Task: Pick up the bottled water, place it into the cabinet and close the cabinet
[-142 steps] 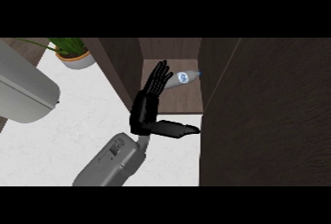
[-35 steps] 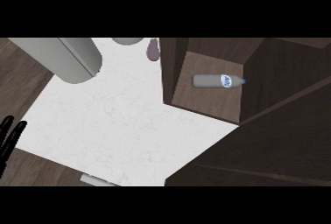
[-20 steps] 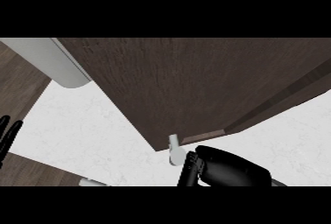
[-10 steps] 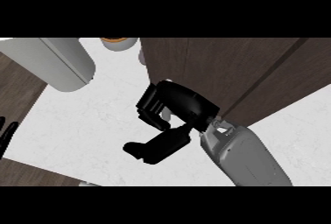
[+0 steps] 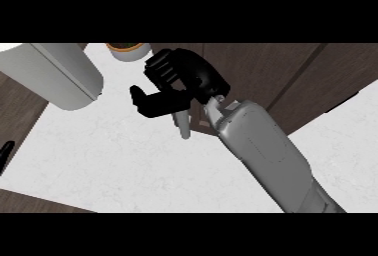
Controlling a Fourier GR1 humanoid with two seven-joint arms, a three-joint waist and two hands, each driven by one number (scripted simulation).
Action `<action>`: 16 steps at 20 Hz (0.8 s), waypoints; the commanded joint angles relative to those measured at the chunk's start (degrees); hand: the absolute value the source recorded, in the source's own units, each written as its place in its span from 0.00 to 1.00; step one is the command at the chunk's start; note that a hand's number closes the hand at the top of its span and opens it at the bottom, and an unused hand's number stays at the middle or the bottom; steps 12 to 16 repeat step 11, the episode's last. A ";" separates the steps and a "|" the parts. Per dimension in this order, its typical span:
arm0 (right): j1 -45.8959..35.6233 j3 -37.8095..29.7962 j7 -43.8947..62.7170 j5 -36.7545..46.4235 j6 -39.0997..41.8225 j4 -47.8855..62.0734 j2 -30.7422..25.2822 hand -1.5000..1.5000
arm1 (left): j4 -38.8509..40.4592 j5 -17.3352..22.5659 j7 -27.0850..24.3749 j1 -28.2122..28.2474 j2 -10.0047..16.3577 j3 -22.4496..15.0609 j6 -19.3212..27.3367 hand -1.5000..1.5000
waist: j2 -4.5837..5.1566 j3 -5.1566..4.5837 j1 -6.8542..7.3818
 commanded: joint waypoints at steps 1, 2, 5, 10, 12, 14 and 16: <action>-8.87 -5.36 -4.50 0.66 -6.99 9.77 -0.03 1.00 | 0.77 -0.04 -0.85 1.26 -0.22 0.91 -1.11 0.00 | 0.46 -0.22 -0.09; -7.03 -4.85 -6.16 -0.69 -8.43 10.42 -0.03 1.00 | 1.03 0.32 -0.33 0.27 0.09 0.90 -1.28 0.00 | 0.82 -0.18 -0.59; -8.28 -6.10 -5.46 -2.99 -11.26 10.99 -0.03 0.00 | 0.64 0.32 -0.24 1.22 -0.16 0.66 -1.43 0.00 | 0.73 -0.16 -0.82; -9.33 -4.81 -7.00 -6.79 -14.46 12.79 -0.03 0.00 | -0.04 -0.07 -0.91 1.77 -0.80 0.92 -1.34 0.00 | 0.53 -0.14 -0.97; -8.98 -4.05 -8.16 -6.90 -14.65 13.58 -0.03 0.00 | 0.05 0.16 -0.38 1.45 -0.21 1.50 -0.72 0.00 | 0.73 -0.10 -1.29; -8.98 -4.05 -8.16 -6.90 -14.65 13.58 -0.03 0.00 | 0.05 0.16 -0.38 1.45 -0.21 1.50 -0.72 0.00 | 0.73 -0.10 -1.29; -8.98 -4.05 -8.16 -6.90 -14.65 13.58 -0.03 0.00 | 0.05 0.16 -0.38 1.45 -0.21 1.50 -0.72 0.00 | 0.73 -0.10 -1.29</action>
